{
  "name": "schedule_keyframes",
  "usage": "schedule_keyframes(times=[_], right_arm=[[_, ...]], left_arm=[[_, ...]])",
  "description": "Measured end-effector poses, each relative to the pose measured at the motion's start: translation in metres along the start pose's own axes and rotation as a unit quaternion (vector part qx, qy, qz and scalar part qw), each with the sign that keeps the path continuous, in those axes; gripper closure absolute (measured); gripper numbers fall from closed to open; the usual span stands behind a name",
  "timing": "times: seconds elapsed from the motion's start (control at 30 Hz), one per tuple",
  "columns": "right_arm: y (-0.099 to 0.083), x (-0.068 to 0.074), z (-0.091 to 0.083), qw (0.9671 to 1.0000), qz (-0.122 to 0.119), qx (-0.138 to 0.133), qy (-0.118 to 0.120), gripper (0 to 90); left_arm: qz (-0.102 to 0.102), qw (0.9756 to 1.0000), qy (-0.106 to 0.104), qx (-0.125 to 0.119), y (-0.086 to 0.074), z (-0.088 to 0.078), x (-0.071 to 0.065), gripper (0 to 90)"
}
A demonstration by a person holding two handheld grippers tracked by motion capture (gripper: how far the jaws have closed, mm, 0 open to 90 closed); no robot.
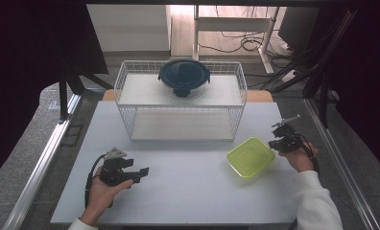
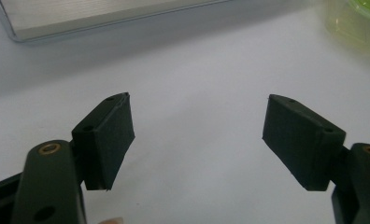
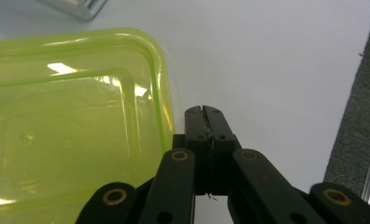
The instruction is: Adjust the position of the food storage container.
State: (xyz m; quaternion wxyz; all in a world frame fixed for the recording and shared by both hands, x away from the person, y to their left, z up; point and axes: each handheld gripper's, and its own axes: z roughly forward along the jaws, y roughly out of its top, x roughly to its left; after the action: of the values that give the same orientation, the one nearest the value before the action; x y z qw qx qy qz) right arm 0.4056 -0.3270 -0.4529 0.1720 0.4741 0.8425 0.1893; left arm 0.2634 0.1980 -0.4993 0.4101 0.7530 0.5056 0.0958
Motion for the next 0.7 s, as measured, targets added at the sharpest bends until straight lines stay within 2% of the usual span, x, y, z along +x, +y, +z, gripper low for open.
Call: schedule_keyframes(times=[0.2, 0.23, 0.43, 0.7], right_arm=[[-0.005, 0.006, -0.003, 0.9999, -0.009, 0.004, 0.009, 88.8], [-0.007, 0.010, -0.005, 0.9997, -0.011, 0.006, 0.023, 88.8], [-0.015, 0.027, -0.008, 0.9987, -0.021, 0.012, 0.044, 88.8], [-0.022, 0.041, -0.007, 0.9983, -0.028, 0.013, 0.050, 88.8]], left_arm=[[-0.001, 1.0000, 0.002, 0.002, -0.002, 0.000, 0.000, 23.9], [-0.003, 1.0000, 0.002, 0.001, -0.002, -0.001, 0.000, 23.9], [-0.003, 1.0000, 0.002, 0.001, -0.002, -0.001, 0.001, 23.9], [-0.002, 1.0000, 0.002, 0.001, -0.002, -0.002, 0.000, 24.0]])
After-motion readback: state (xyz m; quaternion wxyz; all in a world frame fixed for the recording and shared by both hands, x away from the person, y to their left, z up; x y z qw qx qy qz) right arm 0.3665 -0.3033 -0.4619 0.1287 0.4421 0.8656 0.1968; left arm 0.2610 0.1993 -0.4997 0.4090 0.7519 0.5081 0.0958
